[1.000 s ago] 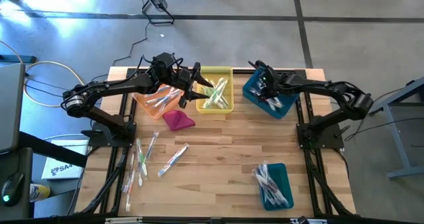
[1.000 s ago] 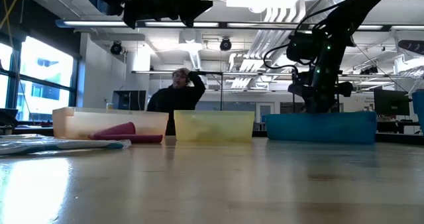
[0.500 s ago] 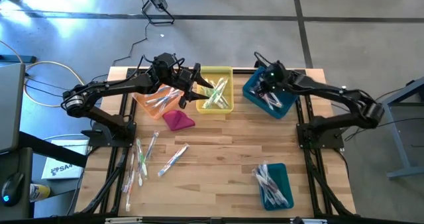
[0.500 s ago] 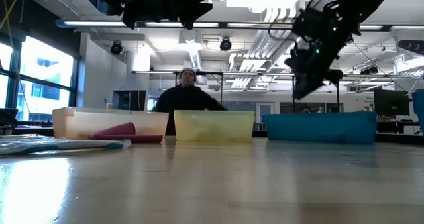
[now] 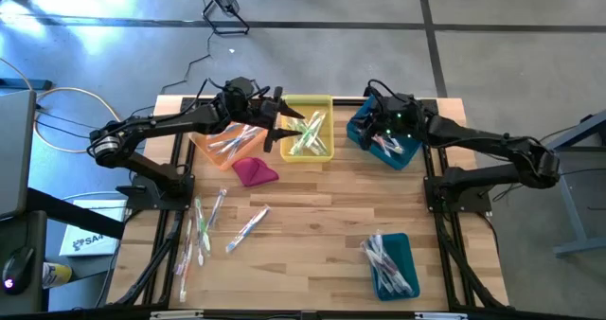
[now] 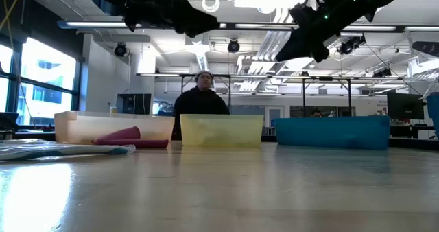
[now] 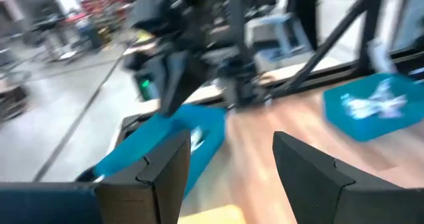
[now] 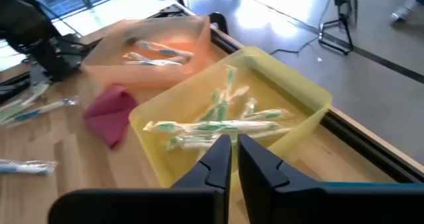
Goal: Pick & Place Toothbrushes
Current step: Put the blue toothbrush into the orange bin
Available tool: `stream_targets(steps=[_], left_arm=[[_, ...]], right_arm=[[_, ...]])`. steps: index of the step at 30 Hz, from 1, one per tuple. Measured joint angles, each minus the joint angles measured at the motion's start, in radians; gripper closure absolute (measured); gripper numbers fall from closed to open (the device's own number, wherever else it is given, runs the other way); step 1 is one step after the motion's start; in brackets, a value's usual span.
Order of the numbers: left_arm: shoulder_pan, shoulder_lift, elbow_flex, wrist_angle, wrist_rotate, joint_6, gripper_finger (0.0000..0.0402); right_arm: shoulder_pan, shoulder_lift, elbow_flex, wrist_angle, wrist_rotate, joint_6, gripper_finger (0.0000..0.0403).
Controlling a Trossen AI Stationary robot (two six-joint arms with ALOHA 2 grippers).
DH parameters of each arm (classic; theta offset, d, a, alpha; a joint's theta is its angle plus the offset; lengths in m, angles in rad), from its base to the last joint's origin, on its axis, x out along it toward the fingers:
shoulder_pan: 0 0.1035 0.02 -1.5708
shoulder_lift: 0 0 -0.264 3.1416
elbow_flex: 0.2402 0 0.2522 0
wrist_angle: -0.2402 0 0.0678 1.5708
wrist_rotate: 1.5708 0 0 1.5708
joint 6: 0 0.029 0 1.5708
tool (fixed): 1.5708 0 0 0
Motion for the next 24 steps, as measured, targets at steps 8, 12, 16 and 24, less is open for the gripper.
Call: stream_targets(steps=[8,12,16,24], left_arm=[[-0.007,0.000,0.000,-0.083,-0.072,0.043,0.0224],[-0.034,0.000,0.000,-0.153,-0.110,0.088,0.0271],[-0.077,0.000,0.000,-0.198,-0.163,0.103,0.0325],[-0.121,-0.132,0.000,-0.316,-0.286,0.189,0.0393]], right_arm=[[0.091,0.000,0.000,0.038,0.001,-0.007,0.0399],[0.130,0.000,0.000,0.067,0.002,-0.019,0.0400],[0.161,0.000,0.000,0.101,0.008,-0.020,0.0400],[0.193,0.000,-0.011,0.110,0.054,-0.027,0.0400]])
